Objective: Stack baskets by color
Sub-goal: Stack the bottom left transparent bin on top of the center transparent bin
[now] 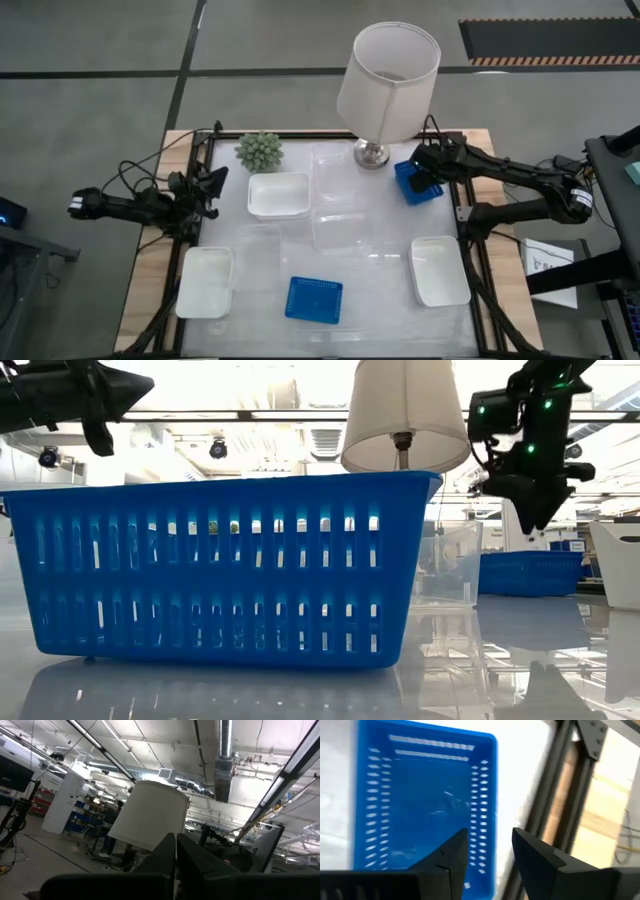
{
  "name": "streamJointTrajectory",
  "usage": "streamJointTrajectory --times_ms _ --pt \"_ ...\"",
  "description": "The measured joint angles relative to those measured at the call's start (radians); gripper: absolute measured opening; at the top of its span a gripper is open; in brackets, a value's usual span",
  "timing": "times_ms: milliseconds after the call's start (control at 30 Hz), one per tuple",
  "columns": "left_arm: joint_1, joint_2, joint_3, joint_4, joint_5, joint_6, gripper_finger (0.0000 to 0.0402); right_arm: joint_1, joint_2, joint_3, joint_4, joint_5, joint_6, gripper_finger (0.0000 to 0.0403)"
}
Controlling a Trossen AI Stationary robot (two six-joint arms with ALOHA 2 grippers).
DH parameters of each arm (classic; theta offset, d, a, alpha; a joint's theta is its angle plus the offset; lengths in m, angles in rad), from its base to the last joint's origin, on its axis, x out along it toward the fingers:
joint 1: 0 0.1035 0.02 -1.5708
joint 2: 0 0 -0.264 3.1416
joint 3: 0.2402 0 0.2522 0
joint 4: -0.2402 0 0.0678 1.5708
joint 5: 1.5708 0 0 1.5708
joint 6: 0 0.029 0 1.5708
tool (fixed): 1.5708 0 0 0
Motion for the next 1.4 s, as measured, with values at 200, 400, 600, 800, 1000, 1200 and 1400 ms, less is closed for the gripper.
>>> streamJointTrajectory --times_ms 200,400,600,800,1000,1200,1400 --pt "0.0 0.078 0.006 -0.012 0.135 -0.058 0.0 0.162 -0.089 -0.014 0.031 0.017 0.065 0.0148" --pt "0.0 0.201 0.005 -0.011 0.204 -0.187 0.0 0.401 -0.155 -0.031 0.123 0.149 0.097 0.0148" --pt "0.0 0.326 0.035 -0.003 0.205 -0.313 0.0 0.639 -0.154 -0.031 0.209 0.392 0.109 0.0148" --pt "-0.015 0.456 0.119 -0.008 0.243 -0.358 0.0 0.799 -0.138 -0.032 0.241 0.523 0.115 0.0148" --pt "-0.058 0.587 0.229 -0.06 0.34 -0.469 0.0 0.915 -0.141 -0.038 0.24 0.524 0.073 0.0148" --pt "-0.135 0.7 0.425 -0.366 0.353 -0.587 0.0 1.023 -0.141 -0.054 0.252 0.57 0.052 0.0148" --pt "-0.219 0.841 0.739 -0.961 0.351 -0.681 0.0 1.111 -0.141 -0.058 0.256 0.654 0.049 0.0148"
